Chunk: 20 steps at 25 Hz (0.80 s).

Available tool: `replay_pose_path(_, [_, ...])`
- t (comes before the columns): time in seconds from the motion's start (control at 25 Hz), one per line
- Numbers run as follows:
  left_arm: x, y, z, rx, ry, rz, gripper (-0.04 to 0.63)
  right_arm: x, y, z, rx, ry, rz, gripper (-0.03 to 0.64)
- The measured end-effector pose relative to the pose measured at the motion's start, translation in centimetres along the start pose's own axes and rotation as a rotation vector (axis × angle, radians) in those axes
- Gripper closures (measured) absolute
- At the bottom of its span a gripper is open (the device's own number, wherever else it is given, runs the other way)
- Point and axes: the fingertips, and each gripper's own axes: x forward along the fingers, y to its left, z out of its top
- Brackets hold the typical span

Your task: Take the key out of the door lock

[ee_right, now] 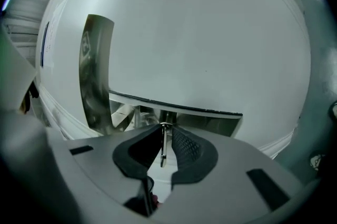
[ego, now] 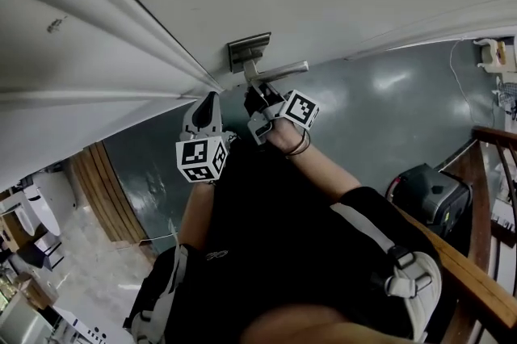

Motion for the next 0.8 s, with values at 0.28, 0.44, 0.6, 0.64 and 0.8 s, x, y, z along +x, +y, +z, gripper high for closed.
replay_pose_path(0.28, [0.3,0.4,-0.1,0.014,0.002,-0.037,0.571,0.2,0.1,0.0,0.021,-0.066,-0.003,0.575])
replay_pose_path(0.44, [0.2,0.3,0.1,0.001,-0.017,-0.004,0.571,0.0,0.0,0.0,0.066,-0.077,-0.011,0.583])
replay_pose_path(0.6, [-0.5,-0.2,0.2,-0.023,-0.03,0.031,0.571,0.0,0.0,0.0,0.079,-0.067,-0.016,0.584])
replay_pose_path(0.64, [-0.7,-0.4,0.1,-0.025,-0.033,0.035,0.571,0.0,0.0,0.0,0.082,-0.068,-0.012,0.584])
replay_pose_path(0.8, [-1.5,-0.4,-0.3,-0.032,-0.036,0.06,0.571,0.1,0.3,-0.1,0.083,-0.076,-0.001,0.586])
